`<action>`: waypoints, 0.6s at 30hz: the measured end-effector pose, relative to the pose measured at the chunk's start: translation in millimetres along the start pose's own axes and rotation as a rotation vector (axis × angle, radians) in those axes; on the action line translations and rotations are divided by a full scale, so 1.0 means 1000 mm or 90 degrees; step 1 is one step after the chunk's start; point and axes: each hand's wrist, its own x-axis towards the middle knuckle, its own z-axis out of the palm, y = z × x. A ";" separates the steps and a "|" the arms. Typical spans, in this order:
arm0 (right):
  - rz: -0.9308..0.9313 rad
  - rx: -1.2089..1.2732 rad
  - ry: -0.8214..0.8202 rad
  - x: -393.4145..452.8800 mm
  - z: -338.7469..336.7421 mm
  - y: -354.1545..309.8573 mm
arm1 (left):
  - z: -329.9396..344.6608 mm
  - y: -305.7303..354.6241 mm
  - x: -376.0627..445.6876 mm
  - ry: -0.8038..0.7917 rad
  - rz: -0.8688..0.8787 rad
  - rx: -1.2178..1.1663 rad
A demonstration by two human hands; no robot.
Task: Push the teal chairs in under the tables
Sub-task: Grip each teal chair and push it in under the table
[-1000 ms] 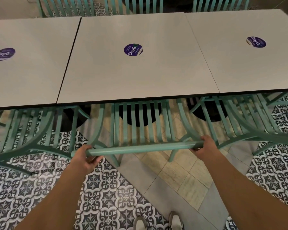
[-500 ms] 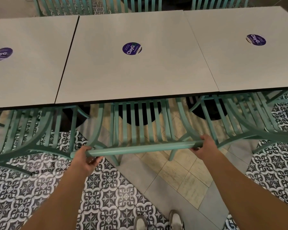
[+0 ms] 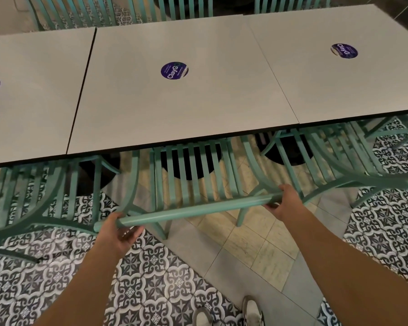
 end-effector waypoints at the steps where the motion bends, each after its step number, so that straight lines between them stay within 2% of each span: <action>1: -0.001 0.000 -0.010 -0.001 -0.002 -0.001 | -0.001 -0.002 0.001 -0.008 0.014 0.020; 5: -0.013 -0.082 -0.078 -0.006 -0.020 -0.002 | -0.004 -0.014 0.004 -0.057 0.047 0.156; 8: -0.133 -0.194 -0.055 -0.010 -0.041 -0.004 | 0.004 -0.038 -0.008 -0.145 0.076 0.394; 12: -0.336 -0.441 -0.032 -0.019 -0.094 0.004 | 0.035 -0.072 -0.035 -0.245 0.125 0.672; 15: -0.374 -0.525 -0.007 -0.024 -0.145 -0.001 | 0.070 -0.100 -0.063 -0.317 0.156 0.786; 18: -0.434 -0.622 0.021 -0.027 -0.200 -0.019 | 0.109 -0.133 -0.098 -0.395 0.262 0.889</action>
